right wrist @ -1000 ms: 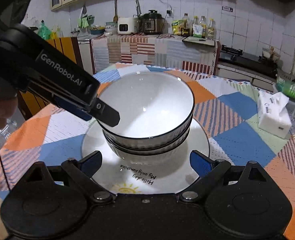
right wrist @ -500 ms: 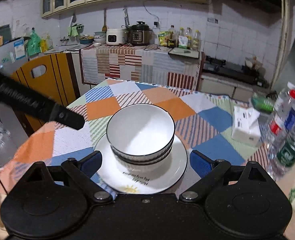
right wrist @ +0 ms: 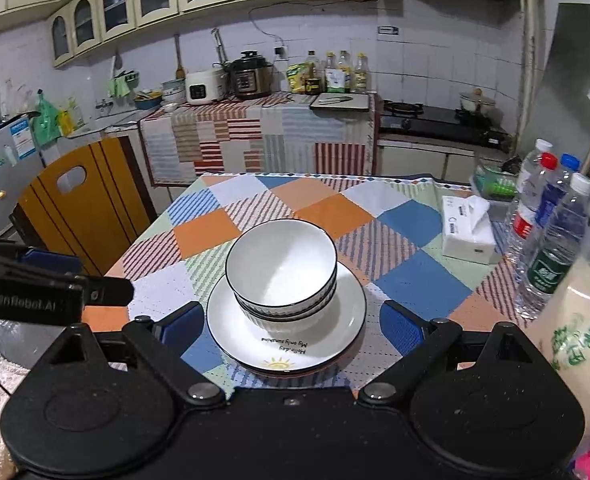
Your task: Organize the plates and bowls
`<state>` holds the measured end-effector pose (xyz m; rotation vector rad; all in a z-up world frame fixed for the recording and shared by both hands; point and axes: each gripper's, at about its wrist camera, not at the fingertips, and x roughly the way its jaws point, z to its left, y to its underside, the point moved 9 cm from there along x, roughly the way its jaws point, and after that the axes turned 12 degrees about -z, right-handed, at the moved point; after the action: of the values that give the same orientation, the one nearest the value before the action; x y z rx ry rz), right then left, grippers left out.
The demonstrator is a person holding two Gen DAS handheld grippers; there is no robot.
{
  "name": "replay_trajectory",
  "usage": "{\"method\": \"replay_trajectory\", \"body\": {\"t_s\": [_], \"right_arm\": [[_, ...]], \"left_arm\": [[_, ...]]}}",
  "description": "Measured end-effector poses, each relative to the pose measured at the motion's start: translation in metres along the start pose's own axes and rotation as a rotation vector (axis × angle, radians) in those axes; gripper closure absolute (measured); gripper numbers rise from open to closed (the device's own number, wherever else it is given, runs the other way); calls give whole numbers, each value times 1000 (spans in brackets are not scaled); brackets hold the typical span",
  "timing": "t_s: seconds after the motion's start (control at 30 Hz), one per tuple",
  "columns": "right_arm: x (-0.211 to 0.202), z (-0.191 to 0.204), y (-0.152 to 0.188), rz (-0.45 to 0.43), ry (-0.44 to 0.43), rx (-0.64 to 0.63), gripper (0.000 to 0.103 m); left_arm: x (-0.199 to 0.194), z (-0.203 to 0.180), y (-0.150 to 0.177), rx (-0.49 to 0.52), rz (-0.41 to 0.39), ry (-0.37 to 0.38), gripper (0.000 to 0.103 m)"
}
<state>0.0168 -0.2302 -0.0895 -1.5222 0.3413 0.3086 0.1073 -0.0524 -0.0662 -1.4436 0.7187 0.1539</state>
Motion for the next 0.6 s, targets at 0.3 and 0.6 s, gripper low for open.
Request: {"method": "replay_trajectory", "body": {"t_s": [0.3,0.6], "right_arm": [[-4,-5,14,43,132,-4,4],[-6,1,28,74,180,3,4]], "left_arm": [[0,25,18,-72,-12,-48,12],[-3,33,31,-122,-9,-59,11]]}}
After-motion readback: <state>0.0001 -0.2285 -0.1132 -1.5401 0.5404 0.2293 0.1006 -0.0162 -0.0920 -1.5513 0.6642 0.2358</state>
